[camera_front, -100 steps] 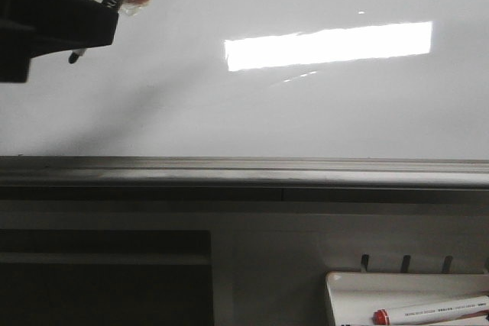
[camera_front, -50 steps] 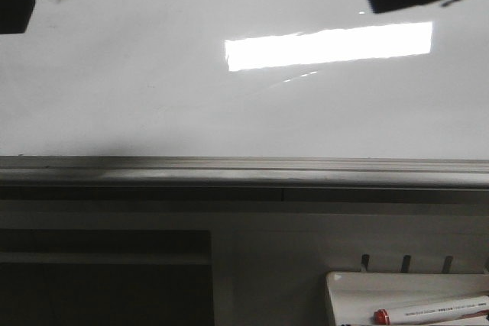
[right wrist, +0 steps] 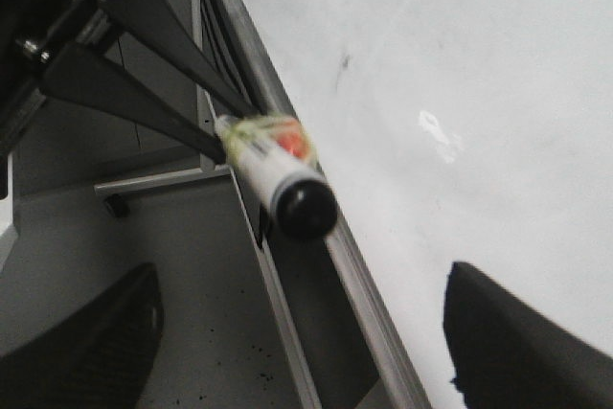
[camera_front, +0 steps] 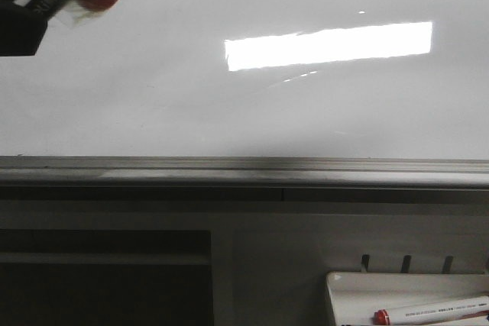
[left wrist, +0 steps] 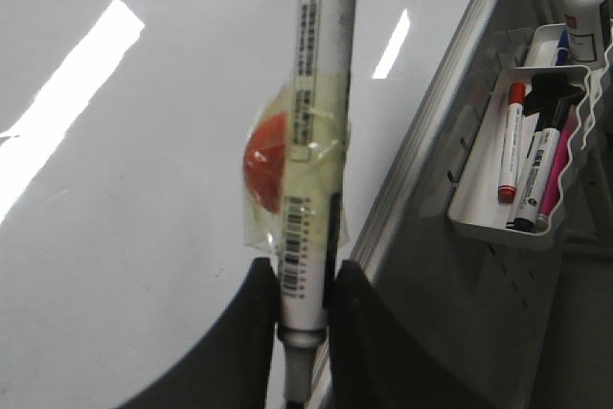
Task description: Write number 2 on whiteboard
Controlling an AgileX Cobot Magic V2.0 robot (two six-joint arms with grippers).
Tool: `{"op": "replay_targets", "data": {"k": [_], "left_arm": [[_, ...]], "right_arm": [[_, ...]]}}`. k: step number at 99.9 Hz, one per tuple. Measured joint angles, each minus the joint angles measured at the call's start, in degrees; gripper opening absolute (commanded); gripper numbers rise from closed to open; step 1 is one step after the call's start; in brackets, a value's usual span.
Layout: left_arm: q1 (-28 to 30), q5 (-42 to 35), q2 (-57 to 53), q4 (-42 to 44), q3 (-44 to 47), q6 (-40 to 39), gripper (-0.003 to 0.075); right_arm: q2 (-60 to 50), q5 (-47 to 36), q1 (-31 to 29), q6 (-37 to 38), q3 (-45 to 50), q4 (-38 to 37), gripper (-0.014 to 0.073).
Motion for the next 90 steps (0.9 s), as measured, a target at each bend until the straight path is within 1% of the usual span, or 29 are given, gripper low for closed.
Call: {"op": "replay_targets", "data": {"k": [22,38,60,83,90], "left_arm": [[-0.3,0.3,0.0,0.6,0.0,0.0,-0.0020],[-0.4,0.3,0.0,0.6,0.0,0.0,-0.0020],[-0.4,0.4,0.0,0.6,0.0,0.0,-0.0020],[-0.5,1.1,0.0,0.6,0.0,0.0,-0.0020],[-0.5,1.1,0.0,0.6,0.0,0.0,-0.0020]], "right_arm": [[1.7,-0.3,2.4,-0.9,-2.4,0.0,0.0528],[4.1,-0.5,3.4,-1.0,-3.0,0.0,0.0459],[5.1,-0.5,3.4,-1.1,-4.2,0.0,0.0354],[5.1,-0.5,3.8,-1.3,-5.4,0.0,0.0334],[5.1,-0.5,3.9,-1.3,-5.4,0.0,0.0293]]}}
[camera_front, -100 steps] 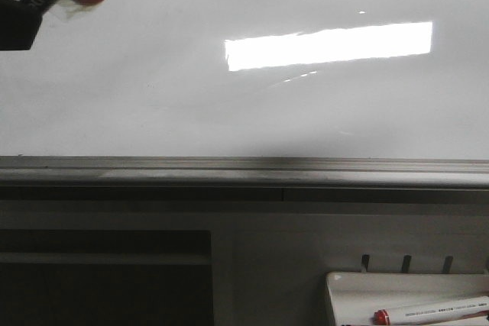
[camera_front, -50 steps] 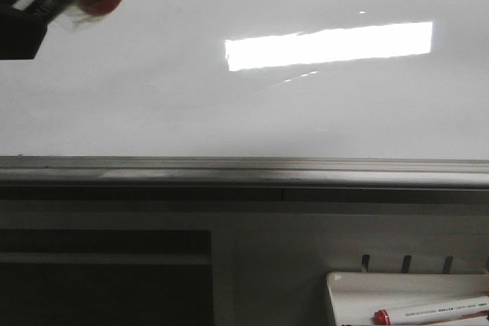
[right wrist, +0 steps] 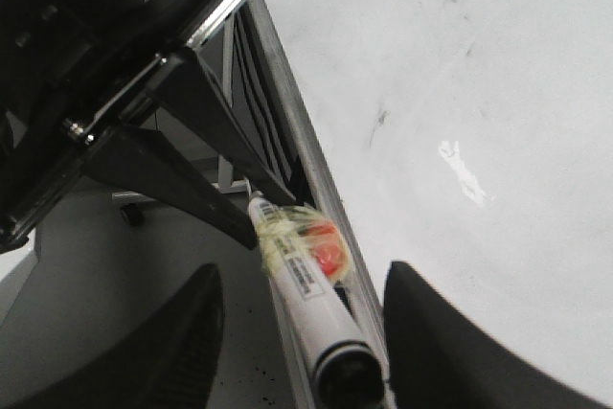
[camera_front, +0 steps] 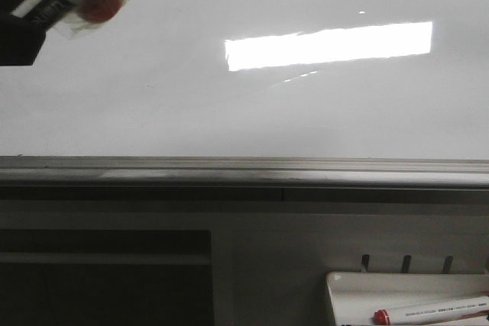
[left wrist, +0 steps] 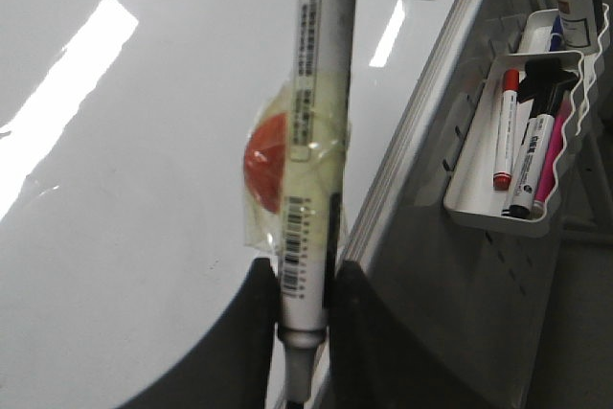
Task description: Write number 2 on whiteboard
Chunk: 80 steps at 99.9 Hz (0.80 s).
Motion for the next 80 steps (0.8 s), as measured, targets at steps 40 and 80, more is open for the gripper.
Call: {"op": "replay_targets", "data": {"k": [40,80], "left_arm": [[0.0,0.8,0.1,3.1,0.1,0.4,0.0130],[0.0,6.9,-5.6,2.4,-1.8,-0.2,0.0487]], "right_arm": [[0.0,0.9,0.3,0.0,0.0,0.1,-0.0075],[-0.1,0.5,-1.4,0.0,0.0,-0.1,-0.0071]]}}
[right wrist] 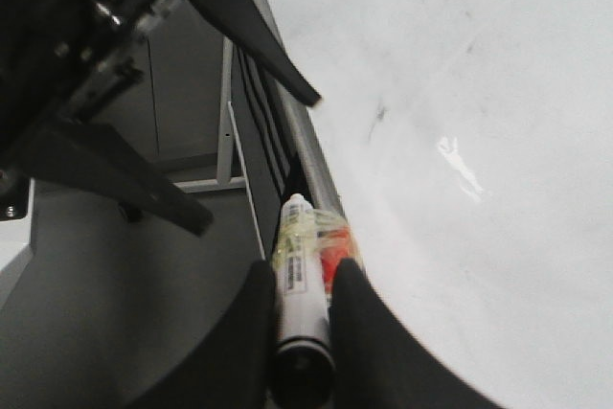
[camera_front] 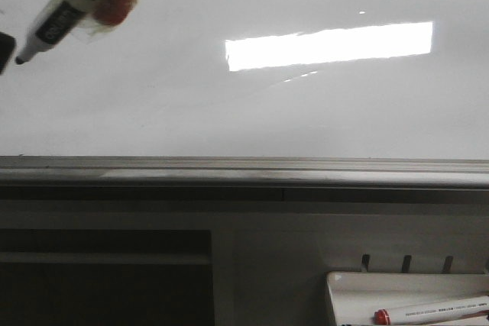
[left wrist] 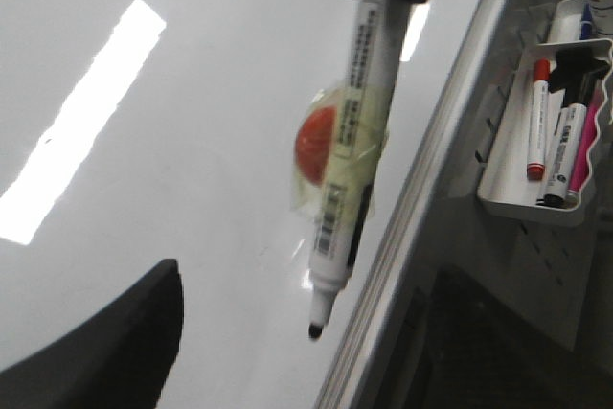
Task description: Write number 2 on whiteboard
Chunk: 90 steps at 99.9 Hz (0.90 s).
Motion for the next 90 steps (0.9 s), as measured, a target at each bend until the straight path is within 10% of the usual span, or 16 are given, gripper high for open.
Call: {"op": "replay_targets", "data": {"k": [13,30,90], "left_arm": [[0.0,5.1,-6.0,-1.2,-1.7,-3.5,0.0382],[0.5,6.9,-13.1,-1.2,-2.1,-10.6,-0.0025],[21.4,0.6,-12.4,3.7,-2.1,-29.8,-0.0020]], "right_arm": [[-1.7,0.4,-4.8,0.0,0.0,-0.1,-0.0071],[-4.1,1.0,-8.3,0.0,1.1,-0.3,-0.0071],[0.2,-11.4,-8.4,0.1,1.3,2.4,-0.0071]]}}
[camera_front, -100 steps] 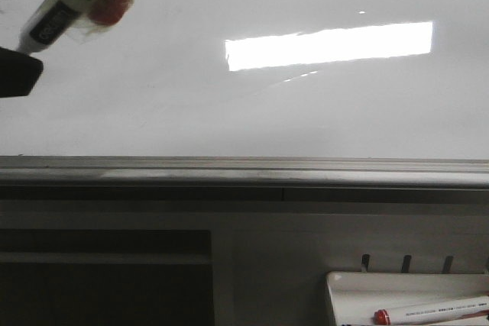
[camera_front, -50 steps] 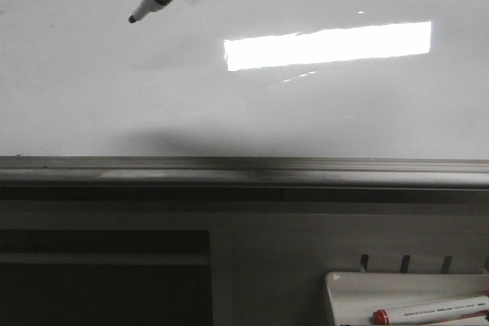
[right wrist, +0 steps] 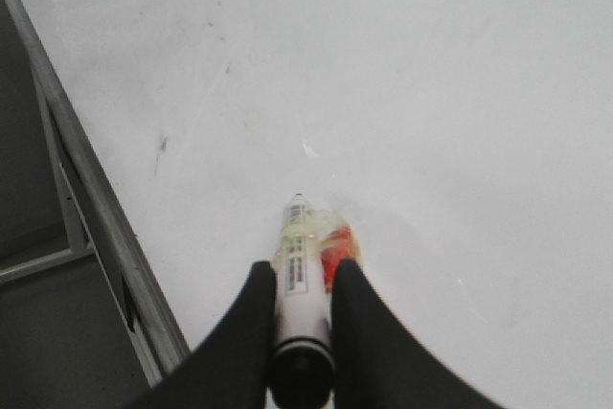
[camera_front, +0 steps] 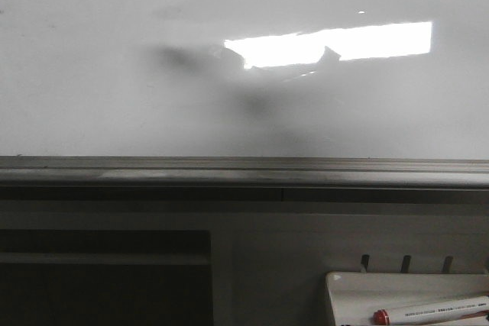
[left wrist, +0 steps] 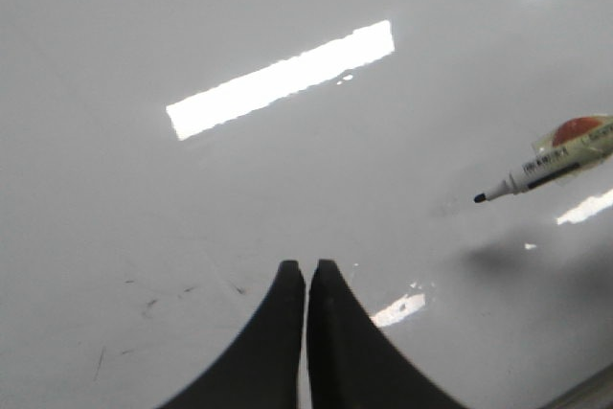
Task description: Write number 2 on whiteboard
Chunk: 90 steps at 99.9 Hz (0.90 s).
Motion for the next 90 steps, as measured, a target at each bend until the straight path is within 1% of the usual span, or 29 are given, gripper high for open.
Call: {"op": "replay_targets", "data": {"k": [17,39,53,61,79,90], "left_arm": [[4.0,-3.8,1.9,-1.2,0.0,-0.1,-0.0020],[4.4,-6.3,3.4,-1.2,0.0,-0.1,-0.0020],[4.5,-6.7,3.8,-1.2,0.0,-0.1,-0.0020],[4.5,-6.7,3.8,-1.2,0.0,-0.1,-0.0020],[4.5,-6.7,3.8,-1.2,0.0,-0.1,-0.0020],[4.5,-6.7,3.8,-1.2,0.0,-0.1,-0.0020]], "right_arm": [[3.0,-1.1,-0.2,0.0,-0.1,0.3,-0.0071],[6.4,-1.1,-3.3,0.1,-2.5,0.8,-0.0071],[6.4,-1.1,-5.2,0.3,-3.7,0.9,-0.0069],[5.1,-0.3,-6.8,0.4,-3.7,0.9,-0.0049],[0.9,2.3,-9.2,2.9,0.7,0.9,-0.0050],[0.8,5.1,-8.7,4.0,3.5,1.2,-0.0050]]}}
